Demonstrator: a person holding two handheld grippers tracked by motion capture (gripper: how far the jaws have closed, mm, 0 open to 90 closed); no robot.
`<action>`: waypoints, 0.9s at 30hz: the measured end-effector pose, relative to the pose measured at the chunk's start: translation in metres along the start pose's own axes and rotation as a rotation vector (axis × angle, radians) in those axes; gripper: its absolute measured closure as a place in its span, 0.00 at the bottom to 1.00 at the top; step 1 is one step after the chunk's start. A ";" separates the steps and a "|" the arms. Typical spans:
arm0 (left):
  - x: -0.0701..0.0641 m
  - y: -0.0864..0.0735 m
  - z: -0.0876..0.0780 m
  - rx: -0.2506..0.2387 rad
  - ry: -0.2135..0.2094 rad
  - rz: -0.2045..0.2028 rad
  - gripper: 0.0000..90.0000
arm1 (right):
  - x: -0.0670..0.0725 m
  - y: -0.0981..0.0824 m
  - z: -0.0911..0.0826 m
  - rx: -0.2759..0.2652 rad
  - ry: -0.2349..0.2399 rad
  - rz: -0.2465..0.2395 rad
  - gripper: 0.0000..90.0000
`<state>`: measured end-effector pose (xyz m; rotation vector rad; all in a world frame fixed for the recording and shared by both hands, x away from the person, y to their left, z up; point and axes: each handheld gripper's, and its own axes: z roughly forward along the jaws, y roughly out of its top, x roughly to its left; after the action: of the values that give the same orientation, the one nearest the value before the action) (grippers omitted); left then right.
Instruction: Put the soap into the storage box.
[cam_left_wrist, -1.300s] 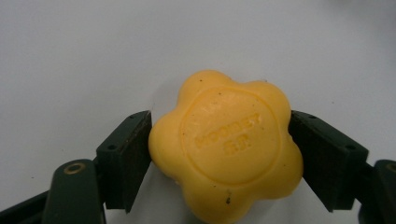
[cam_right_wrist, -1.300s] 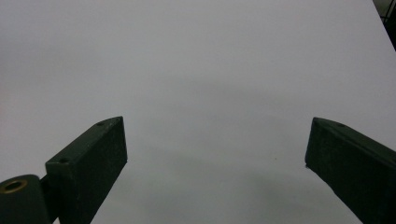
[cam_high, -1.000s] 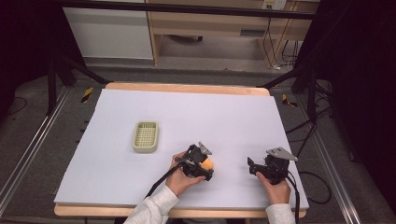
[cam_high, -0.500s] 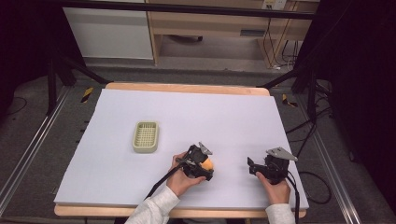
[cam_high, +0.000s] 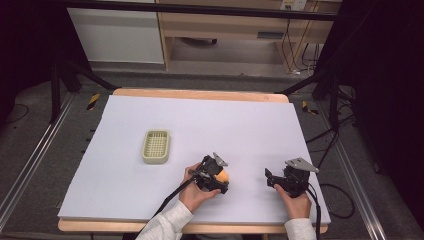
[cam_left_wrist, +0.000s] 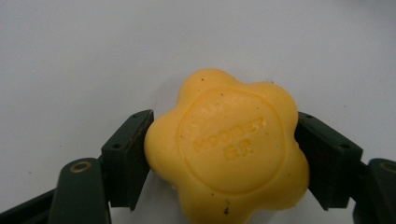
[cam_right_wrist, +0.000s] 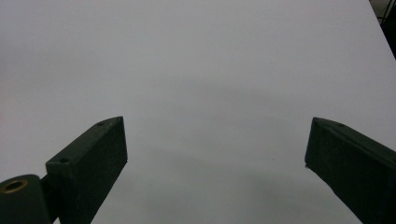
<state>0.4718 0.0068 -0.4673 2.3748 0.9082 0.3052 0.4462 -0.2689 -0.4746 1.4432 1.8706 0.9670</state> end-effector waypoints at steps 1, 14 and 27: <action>0.000 0.000 0.000 0.000 0.000 0.000 0.29 | 0.000 0.000 0.000 0.000 0.000 0.000 0.07; 0.008 -0.002 -0.021 -0.014 -0.005 0.004 0.29 | 0.000 0.000 0.000 -0.004 0.000 0.001 0.07; 0.024 -0.008 -0.043 -0.018 0.017 -0.002 0.29 | 0.000 0.000 0.000 -0.002 0.000 0.001 0.07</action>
<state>0.4682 0.0459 -0.4365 2.3584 0.9113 0.3321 0.4460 -0.2686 -0.4741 1.4433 1.8680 0.9694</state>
